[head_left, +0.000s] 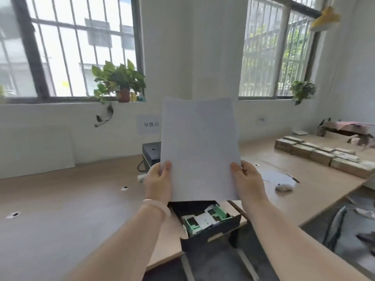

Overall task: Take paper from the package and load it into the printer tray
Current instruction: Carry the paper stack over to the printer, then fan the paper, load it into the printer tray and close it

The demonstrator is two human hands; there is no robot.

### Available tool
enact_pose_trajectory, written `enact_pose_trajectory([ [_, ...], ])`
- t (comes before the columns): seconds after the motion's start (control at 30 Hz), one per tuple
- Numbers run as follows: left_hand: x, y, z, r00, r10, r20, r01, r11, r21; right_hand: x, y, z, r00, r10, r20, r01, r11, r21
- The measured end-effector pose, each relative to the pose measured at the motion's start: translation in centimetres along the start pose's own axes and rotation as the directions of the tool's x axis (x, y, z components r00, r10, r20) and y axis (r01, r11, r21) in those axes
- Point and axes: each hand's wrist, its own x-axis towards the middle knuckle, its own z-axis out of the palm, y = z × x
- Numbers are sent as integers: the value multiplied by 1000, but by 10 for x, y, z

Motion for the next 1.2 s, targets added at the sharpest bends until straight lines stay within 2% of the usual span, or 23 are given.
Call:
enact_pose_trajectory([
  [0.1,24,-10,-32,996,35,-82,-30,998,61,3,6,46,997,-12,81,8,998,60],
  [0.53,150,-85,-120,988,-35,-151,47,995,83,45,54,217,965,26,261,-44,997,65],
  [0.77,174,-151,-145,974,-153,-165,177,974,139,50,118,268,900,209,383,-268,957,108],
  [0.9,182,-186,-150,948,-233,-219,271,948,167,58,153,292,862,294,413,-363,926,99],
  [1.2,194,-251,-146,855,-430,-290,482,865,138,88,234,322,756,416,505,-450,891,-61],
])
